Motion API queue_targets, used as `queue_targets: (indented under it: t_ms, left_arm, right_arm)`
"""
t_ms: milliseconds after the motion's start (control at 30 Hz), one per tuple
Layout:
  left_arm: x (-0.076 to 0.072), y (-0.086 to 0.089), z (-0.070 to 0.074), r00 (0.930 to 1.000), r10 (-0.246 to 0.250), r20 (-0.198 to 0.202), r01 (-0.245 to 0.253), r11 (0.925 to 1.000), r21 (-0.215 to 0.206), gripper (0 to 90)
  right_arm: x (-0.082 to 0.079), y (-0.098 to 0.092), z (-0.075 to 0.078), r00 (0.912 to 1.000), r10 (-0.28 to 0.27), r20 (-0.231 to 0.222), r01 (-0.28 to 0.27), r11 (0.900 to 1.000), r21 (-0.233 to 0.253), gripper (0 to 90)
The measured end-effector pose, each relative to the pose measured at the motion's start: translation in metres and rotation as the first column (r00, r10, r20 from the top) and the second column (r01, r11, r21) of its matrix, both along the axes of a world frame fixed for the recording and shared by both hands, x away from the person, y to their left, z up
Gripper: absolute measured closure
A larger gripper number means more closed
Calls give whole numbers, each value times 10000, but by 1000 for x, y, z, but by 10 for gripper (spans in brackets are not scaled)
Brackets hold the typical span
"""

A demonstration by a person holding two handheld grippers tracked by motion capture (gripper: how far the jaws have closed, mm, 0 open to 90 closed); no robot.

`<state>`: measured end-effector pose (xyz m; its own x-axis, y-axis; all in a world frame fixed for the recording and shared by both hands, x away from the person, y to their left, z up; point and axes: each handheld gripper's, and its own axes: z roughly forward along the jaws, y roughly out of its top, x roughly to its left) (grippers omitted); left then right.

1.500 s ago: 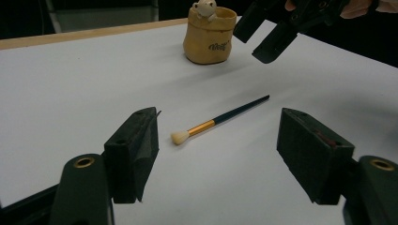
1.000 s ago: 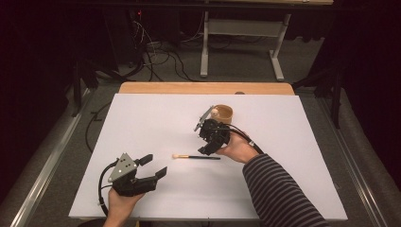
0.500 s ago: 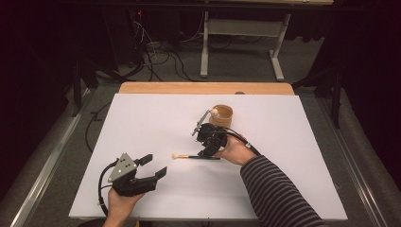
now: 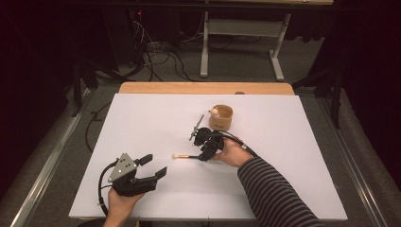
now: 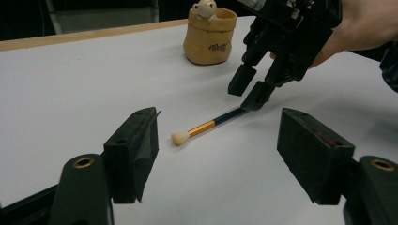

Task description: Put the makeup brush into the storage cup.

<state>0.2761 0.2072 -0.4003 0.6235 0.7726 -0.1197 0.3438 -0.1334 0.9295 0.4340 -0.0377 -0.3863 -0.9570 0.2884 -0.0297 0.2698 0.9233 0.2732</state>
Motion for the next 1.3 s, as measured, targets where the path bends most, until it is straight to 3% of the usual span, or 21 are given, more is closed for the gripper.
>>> queue_targets:
  t_ms: [467,767,933,1300]
  left_arm:
    - [0,0,0,10000,-12,13,12,10000,11,302]
    - [0,0,0,10000,4,16,-4,10000,-9,302]
    - [0,0,0,10000,7,22,-7,10000,-6,302]
    - [-1,0,0,10000,4,21,-4,10000,-3,302]
  right_arm:
    - [1,4,-8,10000,58,-61,-58,10000,-24,680]
    - [2,6,-11,10000,65,-29,-66,9993,-373,715]
    - [3,5,-12,10000,14,-7,-14,9997,-254,749]
    - [0,5,-12,10000,47,5,-47,9988,-478,852]
